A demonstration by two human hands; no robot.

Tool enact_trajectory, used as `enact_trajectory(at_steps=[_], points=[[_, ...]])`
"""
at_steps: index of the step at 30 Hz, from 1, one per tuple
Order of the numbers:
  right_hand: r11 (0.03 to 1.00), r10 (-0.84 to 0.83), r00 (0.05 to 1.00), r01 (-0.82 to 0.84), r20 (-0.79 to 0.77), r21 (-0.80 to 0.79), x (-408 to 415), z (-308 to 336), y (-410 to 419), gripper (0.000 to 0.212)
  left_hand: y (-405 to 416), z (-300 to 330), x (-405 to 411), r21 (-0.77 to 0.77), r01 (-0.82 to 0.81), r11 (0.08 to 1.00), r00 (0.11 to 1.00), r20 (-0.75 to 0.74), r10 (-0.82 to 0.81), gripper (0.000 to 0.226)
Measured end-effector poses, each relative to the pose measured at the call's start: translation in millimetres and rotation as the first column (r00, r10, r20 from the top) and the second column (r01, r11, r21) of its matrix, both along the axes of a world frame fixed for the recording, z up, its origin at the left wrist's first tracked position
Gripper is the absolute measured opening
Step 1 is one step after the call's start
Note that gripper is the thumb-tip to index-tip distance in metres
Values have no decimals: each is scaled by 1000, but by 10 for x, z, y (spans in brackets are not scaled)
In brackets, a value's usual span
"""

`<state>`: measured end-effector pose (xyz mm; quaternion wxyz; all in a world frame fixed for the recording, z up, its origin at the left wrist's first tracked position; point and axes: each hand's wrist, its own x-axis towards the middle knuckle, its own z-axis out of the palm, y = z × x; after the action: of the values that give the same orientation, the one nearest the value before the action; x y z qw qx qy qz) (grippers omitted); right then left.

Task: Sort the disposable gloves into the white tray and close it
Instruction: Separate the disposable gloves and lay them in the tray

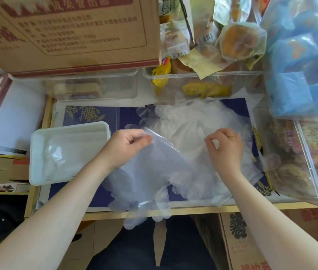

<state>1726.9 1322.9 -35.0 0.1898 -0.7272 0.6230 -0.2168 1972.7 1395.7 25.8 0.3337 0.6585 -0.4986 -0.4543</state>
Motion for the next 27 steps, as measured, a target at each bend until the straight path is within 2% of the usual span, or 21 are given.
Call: enact_trajectory(at_steps=[2,4,7,10,14,18,21,24,26,27], points=[[985,86,995,-77,48,-154,-19,179,8,10,-49,76,-62,-140,64,988,998,28,-60,14],[946,198,980,-184,24,-267,-14,374,21,14,-104,189,-152,-238,132,962,991,61,-121,29],[869,305,948,-315,-88,-381,14,586,26,10,-191,389,-310,-213,223,951,975,42,-220,34],[855,284,952,-306,-116,-418,48,706,7,10,-236,536,-433,-143,270,952,958,-62,-280,26],[851,227,964,-265,-137,-454,65,870,-16,13,-218,615,-493,-106,247,963,950,-171,-262,8],[831,235,957,-287,-168,-476,70,1009,-43,13,-157,743,-563,-108,204,973,910,-346,-229,8],[801,231,934,-342,-274,-491,33,1038,-97,18,-113,863,-602,-83,164,983,875,-448,-183,13],[737,214,896,-410,-389,-538,8,1062,-118,15,-123,850,-647,10,108,994,905,-416,-94,21],[688,280,888,-450,-364,-569,0,1056,-104,10,-163,812,-687,17,28,999,944,-330,-21,16],[693,340,890,-456,-305,-558,-10,1050,-97,6,-185,808,-693,12,-8,1000,949,-315,11,16]])
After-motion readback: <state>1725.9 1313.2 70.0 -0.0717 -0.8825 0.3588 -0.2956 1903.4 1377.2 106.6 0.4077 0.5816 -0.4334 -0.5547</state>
